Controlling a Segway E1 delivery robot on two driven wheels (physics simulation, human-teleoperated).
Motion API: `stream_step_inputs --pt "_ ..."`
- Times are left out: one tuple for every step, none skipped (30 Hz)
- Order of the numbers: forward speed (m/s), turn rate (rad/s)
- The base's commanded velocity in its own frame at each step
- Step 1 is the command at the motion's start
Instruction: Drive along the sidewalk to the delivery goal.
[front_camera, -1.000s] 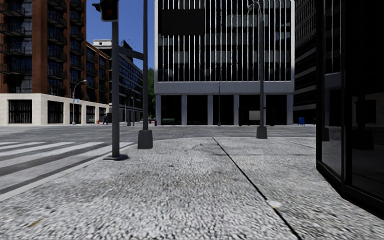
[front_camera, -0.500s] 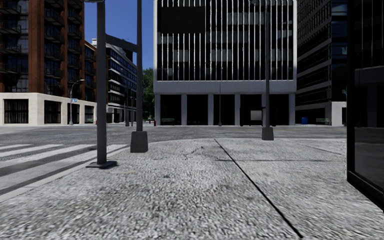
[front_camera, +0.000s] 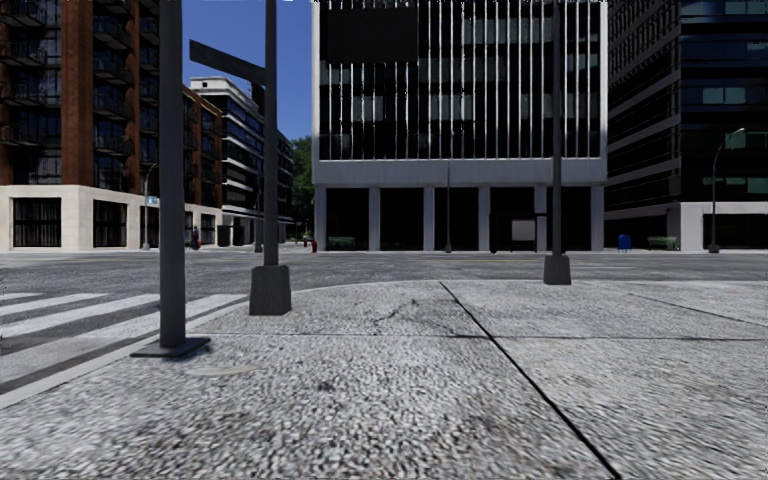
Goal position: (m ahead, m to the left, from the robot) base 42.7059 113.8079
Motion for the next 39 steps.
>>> stream_step_inputs --pt "1.23 0.64" --pt "1.23 0.73" --pt "1.23 0.78" --pt "1.23 0.78" --pt "1.23 0.78" --pt "1.23 0.79" --pt "1.23 0.79" --pt "1.23 0.79" --pt "1.23 0.79" --pt "1.23 0.79" --pt "1.23 0.79" --pt "1.23 0.79" --pt "1.23 0.79" --pt "1.23 0.79" --pt "1.23 0.79" --pt "1.23 0.79" --pt "1.23 0.79" --pt "1.23 0.79" --pt "1.23 0.79" --pt "1.23 0.79" --pt "1.23 0.79" --pt "1.23 0.79" --pt "1.23 0.79" --pt "1.23 0.79" --pt "1.22 0.79" --pt "1.22 0.79" --pt "1.22 0.79" --pt "1.22 0.79" --pt "1.22 0.79" --pt "1.22 0.79" --pt "1.22 0.79" --pt "1.22 0.79" --pt "1.22 0.79" --pt "1.22 0.79" --pt "1.22 0.79" --pt "1.22 0.79" --pt "1.22 0.79" --pt "1.22 0.79" --pt "1.22 0.79"
